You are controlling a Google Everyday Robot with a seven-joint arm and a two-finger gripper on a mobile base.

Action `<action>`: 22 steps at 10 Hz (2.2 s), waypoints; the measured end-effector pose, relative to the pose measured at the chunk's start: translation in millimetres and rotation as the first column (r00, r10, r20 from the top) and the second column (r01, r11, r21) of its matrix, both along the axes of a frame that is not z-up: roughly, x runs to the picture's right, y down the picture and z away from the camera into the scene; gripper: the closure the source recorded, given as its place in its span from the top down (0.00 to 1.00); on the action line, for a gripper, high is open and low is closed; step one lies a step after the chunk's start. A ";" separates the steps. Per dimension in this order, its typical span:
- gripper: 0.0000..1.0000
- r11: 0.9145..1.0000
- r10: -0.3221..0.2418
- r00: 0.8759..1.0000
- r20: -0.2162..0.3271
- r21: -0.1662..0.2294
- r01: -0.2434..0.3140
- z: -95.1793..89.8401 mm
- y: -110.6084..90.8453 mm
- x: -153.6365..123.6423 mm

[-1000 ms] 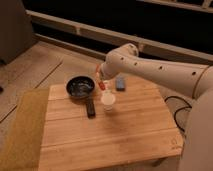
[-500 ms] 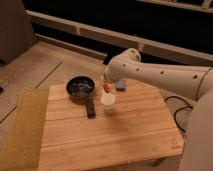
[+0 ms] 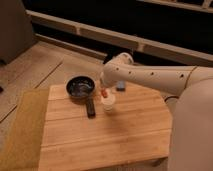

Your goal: Place the pepper in the ceramic cup

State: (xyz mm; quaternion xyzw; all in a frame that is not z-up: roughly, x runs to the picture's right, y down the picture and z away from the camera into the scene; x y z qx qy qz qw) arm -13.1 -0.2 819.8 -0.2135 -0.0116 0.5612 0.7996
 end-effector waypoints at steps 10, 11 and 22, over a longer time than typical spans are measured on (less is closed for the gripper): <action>0.00 0.996 -0.025 0.999 -0.045 -0.089 0.020 23.9 15.6 6.7; 0.00 0.995 -0.028 0.998 -0.051 -0.096 0.023 26.0 16.5 8.4; 0.80 0.988 -0.074 0.993 -0.095 -0.145 0.060 31.0 21.4 6.0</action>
